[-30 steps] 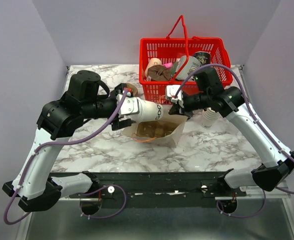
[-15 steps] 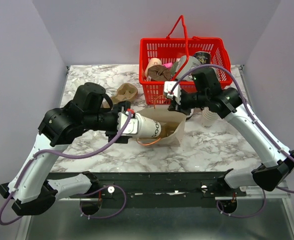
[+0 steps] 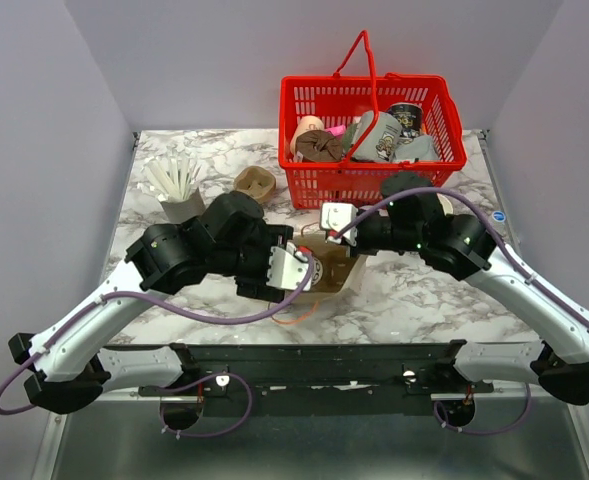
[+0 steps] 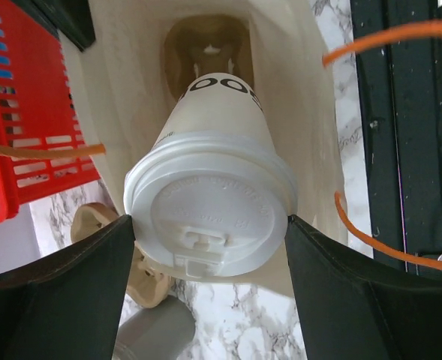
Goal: Pack the takeout coffee
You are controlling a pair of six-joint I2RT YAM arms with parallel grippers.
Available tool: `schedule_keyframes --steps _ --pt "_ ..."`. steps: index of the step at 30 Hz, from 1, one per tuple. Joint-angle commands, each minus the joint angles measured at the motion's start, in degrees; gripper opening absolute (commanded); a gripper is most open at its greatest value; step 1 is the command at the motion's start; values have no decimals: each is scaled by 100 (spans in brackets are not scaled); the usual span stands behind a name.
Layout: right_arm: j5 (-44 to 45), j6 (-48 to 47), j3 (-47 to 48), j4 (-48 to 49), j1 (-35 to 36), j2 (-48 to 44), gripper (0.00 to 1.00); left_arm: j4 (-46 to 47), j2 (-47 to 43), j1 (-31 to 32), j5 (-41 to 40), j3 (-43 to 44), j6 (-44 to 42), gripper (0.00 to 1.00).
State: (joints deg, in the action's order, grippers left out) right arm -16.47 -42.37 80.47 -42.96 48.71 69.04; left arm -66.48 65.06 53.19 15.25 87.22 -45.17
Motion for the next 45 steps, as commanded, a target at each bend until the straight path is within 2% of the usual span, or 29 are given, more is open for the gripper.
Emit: schedule_keyframes --steps 1,7,16,22,26,29,33,37,45 --pt "671 255 -303 411 454 -276 1 574 -291 332 -1075 -495 34 0" --pt "1110 799 -532 735 745 -303 1 707 -257 868 -1910 -847 -220 0" --pt "1972 1012 -752 1780 745 -347 0 285 -195 1097 -1938 -970 -194 0" --pt "1911 1152 -883 2142 798 -461 1 566 -160 1167 -2446 -1374 -133 0" --pt "1902 985 -1576 2563 999 -768 0 767 -98 1167 -2842 -1690 112 0" --pt "1841 1002 -1692 2582 1079 -769 1 1075 -55 1167 -3106 -1709 359 0" --pt "1726 1196 -1684 2573 1114 -734 1 1224 33 1167 -3256 -1647 263 0" --pt "1743 1319 -1718 2635 1150 -786 0 1111 200 1176 -3326 -1515 184 0" --pt "1911 1266 -1973 3162 1246 -892 1 636 481 1176 -3553 -1778 175 0"
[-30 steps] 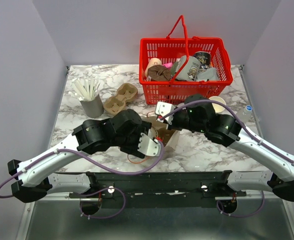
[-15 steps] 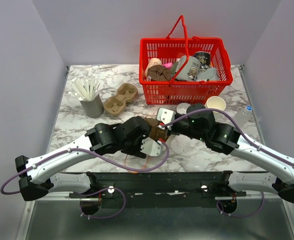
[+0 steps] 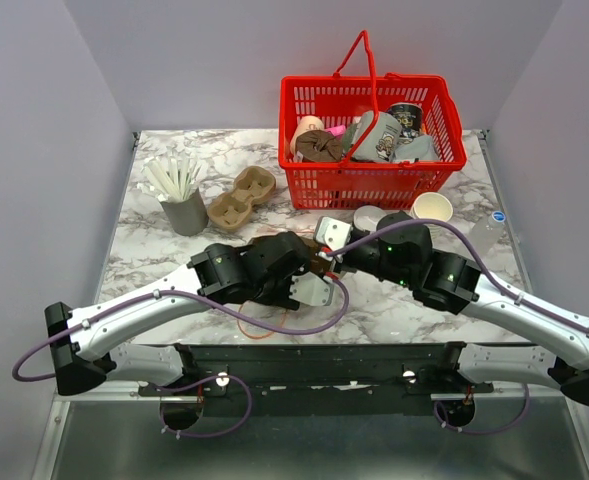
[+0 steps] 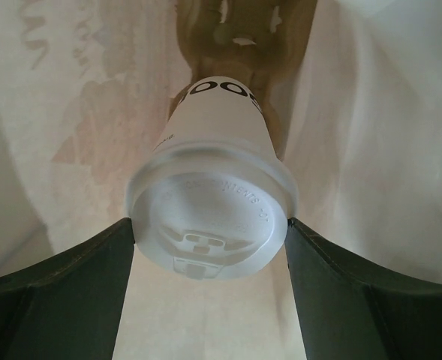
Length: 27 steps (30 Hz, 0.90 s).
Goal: Pack the takeout coffee
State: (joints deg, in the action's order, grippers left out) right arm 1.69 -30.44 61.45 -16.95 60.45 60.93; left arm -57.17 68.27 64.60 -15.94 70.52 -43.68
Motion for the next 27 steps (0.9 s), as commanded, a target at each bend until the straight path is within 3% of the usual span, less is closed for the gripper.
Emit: schedule_keyframes --steps 1,18,27 --pt "51 73 -72 553 81 -64 0 -312 186 35 -505 -126 9 0" --pt "-389 152 -239 342 108 -204 1 39 -455 -527 -770 -643 -298 0" --pt "-740 -6 -344 359 117 -265 1 311 -279 -545 -673 -742 -264 0"
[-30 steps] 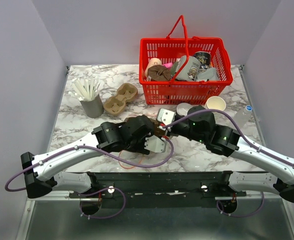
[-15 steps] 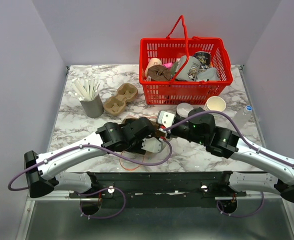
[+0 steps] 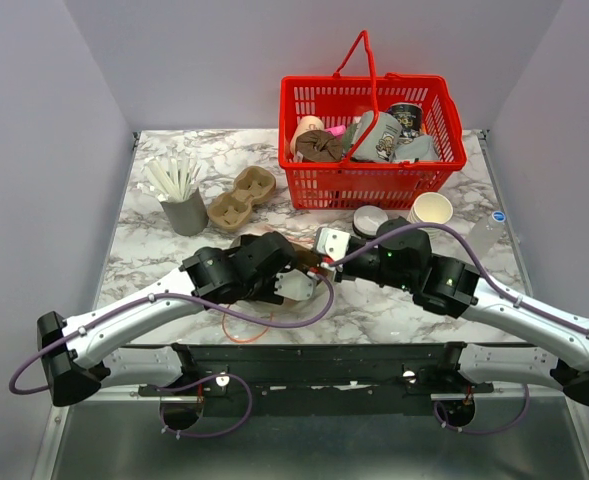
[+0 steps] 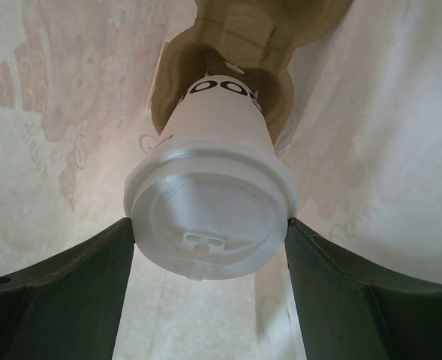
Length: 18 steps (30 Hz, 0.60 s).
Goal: Pack the takeout coffee
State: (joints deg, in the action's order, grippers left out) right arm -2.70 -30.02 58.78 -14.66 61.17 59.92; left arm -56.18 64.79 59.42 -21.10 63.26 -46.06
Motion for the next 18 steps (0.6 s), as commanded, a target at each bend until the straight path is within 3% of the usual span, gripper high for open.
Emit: schedule_keyframes --steps 1,18 --pt "-354 -48 -78 130 44 -165 1 274 86 -27 -157 -16 -52 0" --pt "-1092 374 265 -345 -272 98 1 802 367 -88 -96 -341 -544 0"
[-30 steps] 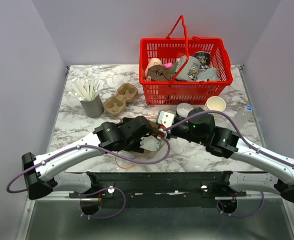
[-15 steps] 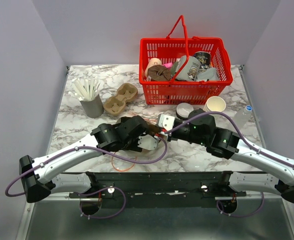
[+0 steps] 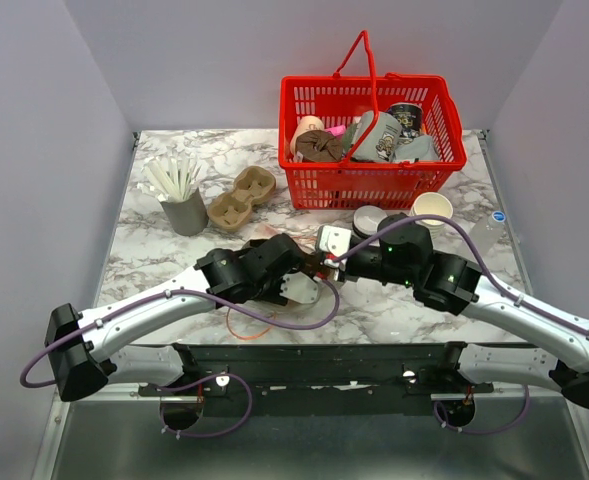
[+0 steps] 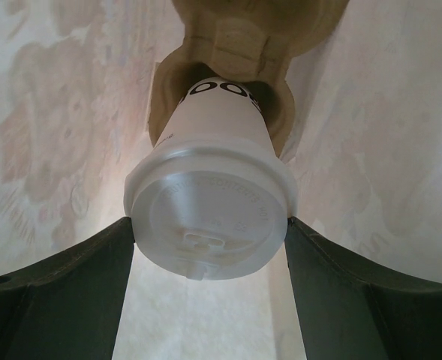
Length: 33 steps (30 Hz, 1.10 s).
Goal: Pack the takeout coffee
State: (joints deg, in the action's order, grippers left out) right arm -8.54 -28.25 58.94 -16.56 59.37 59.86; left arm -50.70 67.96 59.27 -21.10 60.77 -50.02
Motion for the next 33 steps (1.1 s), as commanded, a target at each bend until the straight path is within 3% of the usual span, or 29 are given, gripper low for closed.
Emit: schedule_keyframes --steps 1,12,29,31,33 --pt "-683 249 285 -198 -136 140 1 306 68 -90 -104 -109 -192 0" --pt "-1414 294 593 -664 -637 439 1 903 410 -644 308 -215 -499 0" --pt "-1766 505 654 -928 -998 545 1 1888 1140 -838 669 -250 -676 0" --pt "-1783 505 680 -955 -1042 553 0 1810 1149 -846 669 -154 -588 6" --pt "-1792 452 715 -1033 -1077 545 0 1774 1123 -855 660 -101 -509 20"
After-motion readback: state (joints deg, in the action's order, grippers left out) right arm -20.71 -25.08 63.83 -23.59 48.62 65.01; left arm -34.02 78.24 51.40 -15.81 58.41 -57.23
